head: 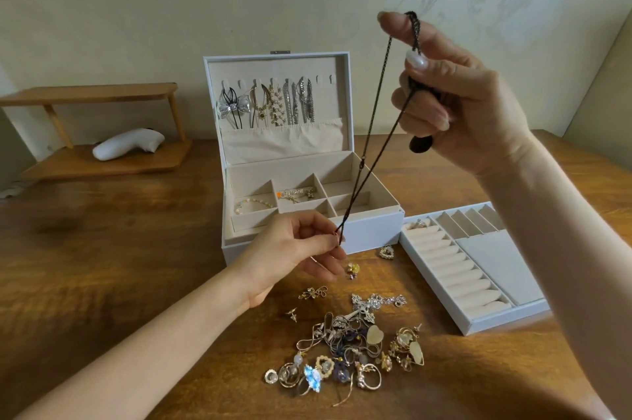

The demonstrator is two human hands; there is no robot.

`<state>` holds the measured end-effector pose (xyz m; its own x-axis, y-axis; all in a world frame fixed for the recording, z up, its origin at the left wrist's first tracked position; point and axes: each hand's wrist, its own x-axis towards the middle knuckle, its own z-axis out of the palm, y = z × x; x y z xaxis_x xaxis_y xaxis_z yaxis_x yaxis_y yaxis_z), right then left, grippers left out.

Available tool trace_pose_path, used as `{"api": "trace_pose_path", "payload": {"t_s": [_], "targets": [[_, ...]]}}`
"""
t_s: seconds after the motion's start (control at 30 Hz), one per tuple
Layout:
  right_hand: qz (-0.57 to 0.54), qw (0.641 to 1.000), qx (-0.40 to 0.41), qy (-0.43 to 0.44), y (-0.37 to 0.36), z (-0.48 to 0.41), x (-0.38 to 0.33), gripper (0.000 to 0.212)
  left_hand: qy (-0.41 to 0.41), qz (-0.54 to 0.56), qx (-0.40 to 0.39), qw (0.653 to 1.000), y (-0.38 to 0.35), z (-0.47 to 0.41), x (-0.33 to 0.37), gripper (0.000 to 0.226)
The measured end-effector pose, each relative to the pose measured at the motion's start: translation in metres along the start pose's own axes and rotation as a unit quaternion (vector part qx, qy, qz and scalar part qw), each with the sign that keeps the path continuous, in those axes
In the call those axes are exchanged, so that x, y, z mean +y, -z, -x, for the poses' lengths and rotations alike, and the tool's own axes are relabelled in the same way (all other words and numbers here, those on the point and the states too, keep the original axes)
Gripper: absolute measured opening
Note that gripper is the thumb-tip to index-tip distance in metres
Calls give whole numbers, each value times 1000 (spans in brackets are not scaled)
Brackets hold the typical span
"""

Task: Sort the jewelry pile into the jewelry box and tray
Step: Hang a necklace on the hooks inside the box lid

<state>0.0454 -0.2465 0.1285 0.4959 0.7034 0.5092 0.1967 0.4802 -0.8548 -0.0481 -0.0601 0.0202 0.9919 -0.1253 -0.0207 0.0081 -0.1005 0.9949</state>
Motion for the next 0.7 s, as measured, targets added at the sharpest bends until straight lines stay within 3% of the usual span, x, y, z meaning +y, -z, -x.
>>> {"api": "trace_pose_path", "payload": {"t_s": [0.47, 0.7], "targets": [[-16, 1000, -19, 11, -2, -3, 2, 36, 18, -5, 86, 996, 0, 1, 2, 10], [-26, 999, -38, 26, -6, 0, 3, 30, 42, 42, 159, 986, 4, 0, 6, 12]]}}
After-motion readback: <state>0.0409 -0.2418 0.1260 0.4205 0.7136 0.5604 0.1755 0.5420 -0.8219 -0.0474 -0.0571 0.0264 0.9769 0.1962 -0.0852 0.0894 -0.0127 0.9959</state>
